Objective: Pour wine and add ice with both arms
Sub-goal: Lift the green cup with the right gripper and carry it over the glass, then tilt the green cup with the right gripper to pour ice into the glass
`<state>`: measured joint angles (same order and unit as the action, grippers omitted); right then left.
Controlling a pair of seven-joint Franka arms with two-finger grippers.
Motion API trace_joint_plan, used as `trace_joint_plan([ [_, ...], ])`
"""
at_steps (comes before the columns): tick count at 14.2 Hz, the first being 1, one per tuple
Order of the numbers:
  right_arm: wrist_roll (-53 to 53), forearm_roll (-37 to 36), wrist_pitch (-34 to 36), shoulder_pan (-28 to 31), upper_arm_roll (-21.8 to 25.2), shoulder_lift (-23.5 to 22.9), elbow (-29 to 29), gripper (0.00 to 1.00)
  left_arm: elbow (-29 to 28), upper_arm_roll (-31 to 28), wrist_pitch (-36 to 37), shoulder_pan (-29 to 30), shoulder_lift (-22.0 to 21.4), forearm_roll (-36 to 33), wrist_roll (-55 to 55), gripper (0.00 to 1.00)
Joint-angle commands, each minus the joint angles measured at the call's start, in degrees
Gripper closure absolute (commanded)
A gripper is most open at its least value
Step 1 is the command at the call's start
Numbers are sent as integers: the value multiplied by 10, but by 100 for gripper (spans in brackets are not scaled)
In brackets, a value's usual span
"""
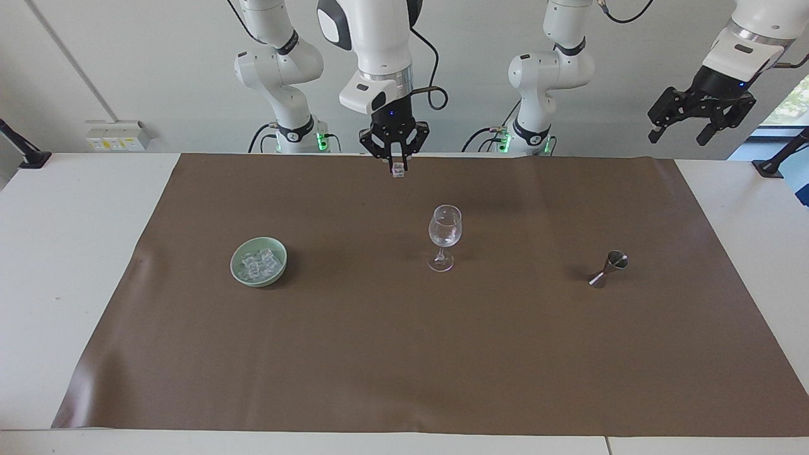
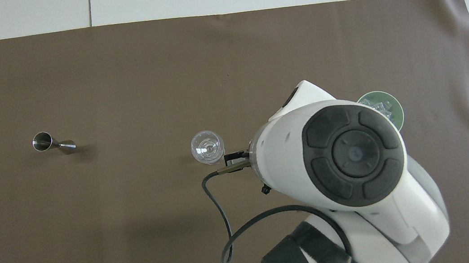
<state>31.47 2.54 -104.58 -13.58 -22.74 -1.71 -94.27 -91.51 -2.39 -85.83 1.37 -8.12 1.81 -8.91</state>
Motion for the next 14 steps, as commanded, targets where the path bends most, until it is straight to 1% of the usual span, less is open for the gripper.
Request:
trace_joint_plan([
  [1, 10, 47, 4, -5, 1, -15, 25, 100, -20, 5, -12, 9, -16, -3, 0, 0],
  [3, 10, 62, 0, -21, 1, -18, 25, 100, -20, 5, -12, 9, -16, -3, 0, 0],
  [5, 10, 60, -11, -34, 1, -44, 24, 100, -20, 5, -12, 14, -16, -3, 0, 0],
  [6, 10, 62, -31, -35, 1, -52, 20, 100, -20, 5, -13, 14, -16, -3, 0, 0],
  [8, 3, 61, -43, -35, 1, -65, 16, 100, -20, 5, -12, 14, -16, -3, 0, 0],
  [11, 3, 61, -107, -39, 1, -101, 16, 100, -20, 5, -11, 14, -16, -3, 0, 0],
  [14, 3, 57, -143, -43, 1, -123, 17, 100, -20, 5, -11, 14, -16, -3, 0, 0],
])
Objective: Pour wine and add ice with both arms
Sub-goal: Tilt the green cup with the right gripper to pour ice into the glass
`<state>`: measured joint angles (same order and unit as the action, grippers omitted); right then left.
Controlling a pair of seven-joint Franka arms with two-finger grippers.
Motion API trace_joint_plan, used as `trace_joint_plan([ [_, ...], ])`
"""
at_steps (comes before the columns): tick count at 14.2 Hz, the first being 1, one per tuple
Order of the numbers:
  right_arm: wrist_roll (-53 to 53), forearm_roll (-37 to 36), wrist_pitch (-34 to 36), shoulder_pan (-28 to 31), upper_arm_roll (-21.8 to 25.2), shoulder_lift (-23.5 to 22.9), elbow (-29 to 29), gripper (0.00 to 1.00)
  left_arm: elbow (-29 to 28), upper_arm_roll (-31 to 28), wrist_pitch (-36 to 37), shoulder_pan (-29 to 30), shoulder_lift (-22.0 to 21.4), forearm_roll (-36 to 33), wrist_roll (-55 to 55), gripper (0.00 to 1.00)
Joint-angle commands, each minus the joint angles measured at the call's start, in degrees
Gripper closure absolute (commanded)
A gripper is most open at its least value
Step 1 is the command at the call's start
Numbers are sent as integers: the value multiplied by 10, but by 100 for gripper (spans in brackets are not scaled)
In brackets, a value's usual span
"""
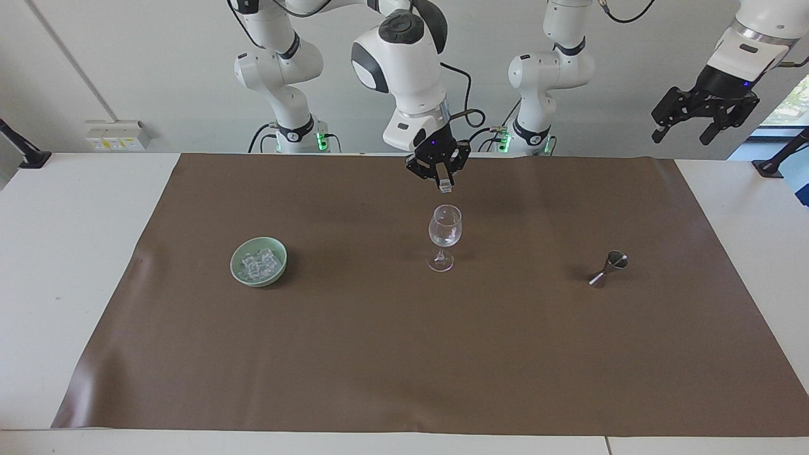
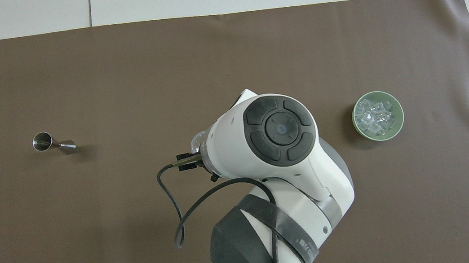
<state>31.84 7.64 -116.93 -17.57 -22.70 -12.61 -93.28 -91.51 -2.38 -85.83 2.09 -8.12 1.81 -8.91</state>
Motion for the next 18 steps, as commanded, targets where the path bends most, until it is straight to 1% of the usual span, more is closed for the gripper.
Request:
trace_joint_plan([
  [1, -2, 5, -29, -4, 0, -17, 7, 100, -20, 4, -11, 7, -16, -3, 0, 0],
  [4, -3, 3, -36, 0, 0, -20, 6, 100, -20, 4, -11, 7, -16, -3, 0, 0],
  [8, -16, 3, -37, 2, 0, -26, -8, 100, -20, 4, -11, 7, -16, -3, -1, 0],
  [16, -38, 3, -33, 8, 0, -26, -9, 100, -20, 4, -12, 14, -16, -3, -1, 0],
  [17, -42, 3, -32, 8, 1, -26, -9, 96, -20, 4, -13, 14, -16, -3, -1, 0],
  [18, -44, 3, -31, 9, 1, -26, -9, 96, -20, 4, -13, 15, -16, -3, -2, 0],
])
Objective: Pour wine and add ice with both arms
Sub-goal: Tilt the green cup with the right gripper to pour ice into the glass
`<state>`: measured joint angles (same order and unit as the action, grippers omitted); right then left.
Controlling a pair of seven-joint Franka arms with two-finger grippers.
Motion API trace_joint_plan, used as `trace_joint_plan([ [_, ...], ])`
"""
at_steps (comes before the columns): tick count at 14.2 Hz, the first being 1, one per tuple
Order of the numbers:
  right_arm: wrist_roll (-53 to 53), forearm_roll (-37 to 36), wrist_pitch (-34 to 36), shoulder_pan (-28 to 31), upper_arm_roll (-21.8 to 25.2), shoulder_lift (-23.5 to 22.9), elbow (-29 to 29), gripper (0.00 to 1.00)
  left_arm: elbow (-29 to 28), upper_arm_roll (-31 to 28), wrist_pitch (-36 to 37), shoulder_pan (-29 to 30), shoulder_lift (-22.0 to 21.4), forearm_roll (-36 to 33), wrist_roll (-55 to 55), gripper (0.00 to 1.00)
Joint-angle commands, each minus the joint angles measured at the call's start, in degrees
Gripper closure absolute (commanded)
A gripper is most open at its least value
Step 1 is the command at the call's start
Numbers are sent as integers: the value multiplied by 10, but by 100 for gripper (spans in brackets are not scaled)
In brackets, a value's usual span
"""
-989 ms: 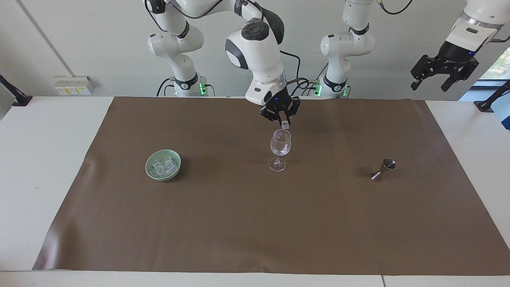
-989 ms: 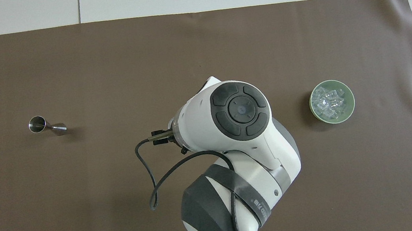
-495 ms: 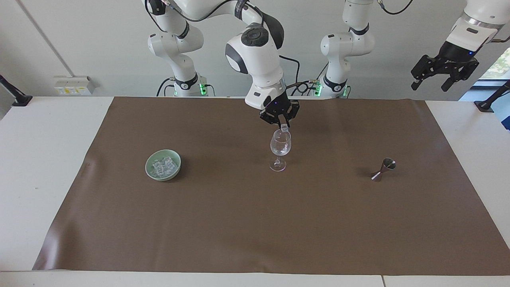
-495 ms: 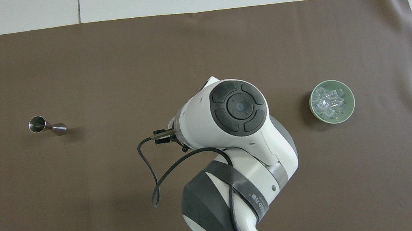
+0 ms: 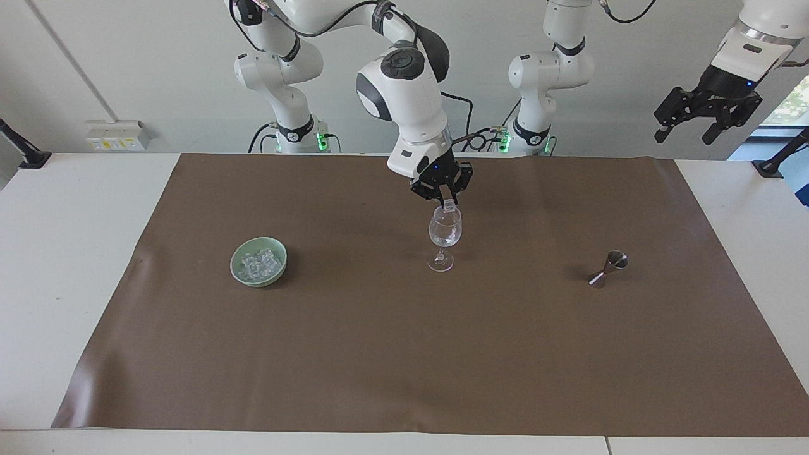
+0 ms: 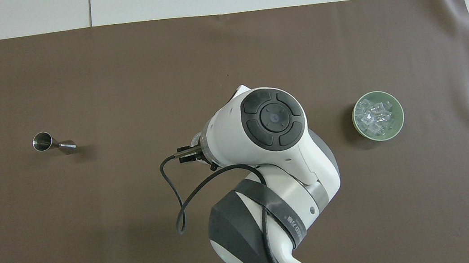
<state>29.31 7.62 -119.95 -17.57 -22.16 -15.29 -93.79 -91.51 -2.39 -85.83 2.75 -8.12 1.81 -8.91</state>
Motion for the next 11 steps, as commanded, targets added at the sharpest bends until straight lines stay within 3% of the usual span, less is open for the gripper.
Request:
trace_joint_plan([
  [1, -20, 3, -1, 9, -4, 1, -4, 87, -20, 4, -13, 9, -16, -4, -2, 0],
  [2, -20, 3, -1, 10, -4, 1, -3, 73, -20, 5, -13, 9, -16, -3, -2, 0],
  [5, -21, 3, -2, 10, -4, 1, -4, 54, -20, 5, -13, 9, -16, -3, -2, 0],
  [6, -22, 3, -3, 10, -4, 1, -4, 44, -20, 4, -13, 9, -16, -4, -2, 0],
  [7, -28, 3, -3, 10, -4, 1, -4, 27, -20, 5, -14, 9, -16, -3, -3, 0],
  [9, -29, 3, -4, 10, -4, 1, -4, 15, -19, 5, -14, 9, -15, -4, -5, 0],
  [10, -29, 3, -5, 10, -4, 1, -4, 0, -18, 5, -15, 9, -13, -4, -8, 0],
  [11, -29, 3, -5, 10, -4, 1, -4, 0, -17, 5, -23, 8, -12, -4, -10, 0],
])
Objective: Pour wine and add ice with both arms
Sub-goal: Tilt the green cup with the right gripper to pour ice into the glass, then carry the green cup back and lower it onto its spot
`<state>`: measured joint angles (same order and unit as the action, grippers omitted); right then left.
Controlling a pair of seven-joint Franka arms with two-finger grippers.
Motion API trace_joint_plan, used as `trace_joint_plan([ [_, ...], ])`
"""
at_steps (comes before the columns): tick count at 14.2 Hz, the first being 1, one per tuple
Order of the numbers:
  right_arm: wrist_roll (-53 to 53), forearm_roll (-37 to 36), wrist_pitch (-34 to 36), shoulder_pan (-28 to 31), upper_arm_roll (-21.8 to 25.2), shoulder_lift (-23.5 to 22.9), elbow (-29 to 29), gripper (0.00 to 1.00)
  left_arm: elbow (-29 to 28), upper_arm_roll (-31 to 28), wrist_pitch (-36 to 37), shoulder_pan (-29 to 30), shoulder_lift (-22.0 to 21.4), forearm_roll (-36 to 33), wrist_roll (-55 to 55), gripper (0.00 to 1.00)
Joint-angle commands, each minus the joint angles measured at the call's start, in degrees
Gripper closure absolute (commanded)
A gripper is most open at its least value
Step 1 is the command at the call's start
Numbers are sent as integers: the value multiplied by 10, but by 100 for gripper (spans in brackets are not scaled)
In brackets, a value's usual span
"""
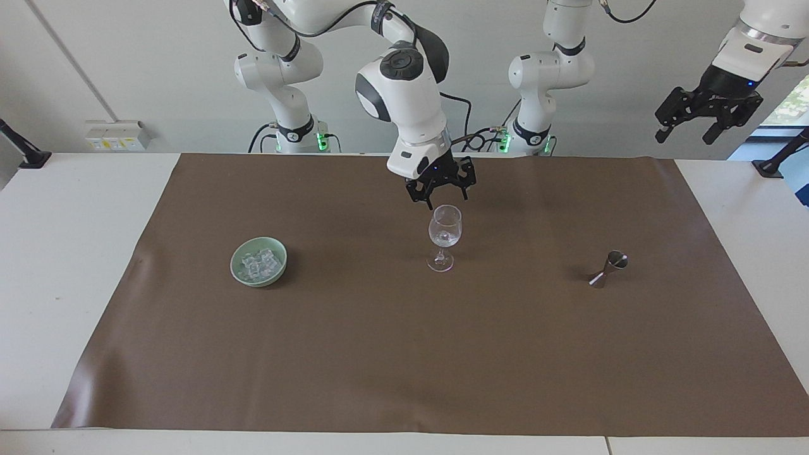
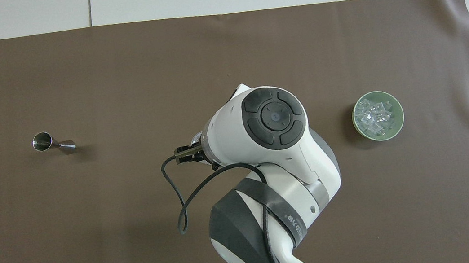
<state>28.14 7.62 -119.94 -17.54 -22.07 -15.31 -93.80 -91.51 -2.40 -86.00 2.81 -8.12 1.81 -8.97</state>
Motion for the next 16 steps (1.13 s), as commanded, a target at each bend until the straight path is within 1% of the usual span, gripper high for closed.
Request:
trace_joint_plan([
  [1, -17, 1, -4, 9, -5, 1, -4, 0, -17, 5, -28, 6, -11, -4, -10, 0],
  [6, -18, -1, 14, 12, -1, 12, 1, 0, -11, 10, -30, -4, -5, -3, -11, 0],
  [10, -18, -22, 43, 30, 2, 33, 2, 0, 29, 13, -19, -10, 26, -3, -28, 0],
  [13, -49, -49, 72, 71, 2, 45, 2, 0, 39, 17, -15, -13, 35, -2, -28, 0],
  [16, -147, -52, 126, 146, 1, 78, 3, 0, 94, 28, 11, -17, 67, -3, -28, 0],
])
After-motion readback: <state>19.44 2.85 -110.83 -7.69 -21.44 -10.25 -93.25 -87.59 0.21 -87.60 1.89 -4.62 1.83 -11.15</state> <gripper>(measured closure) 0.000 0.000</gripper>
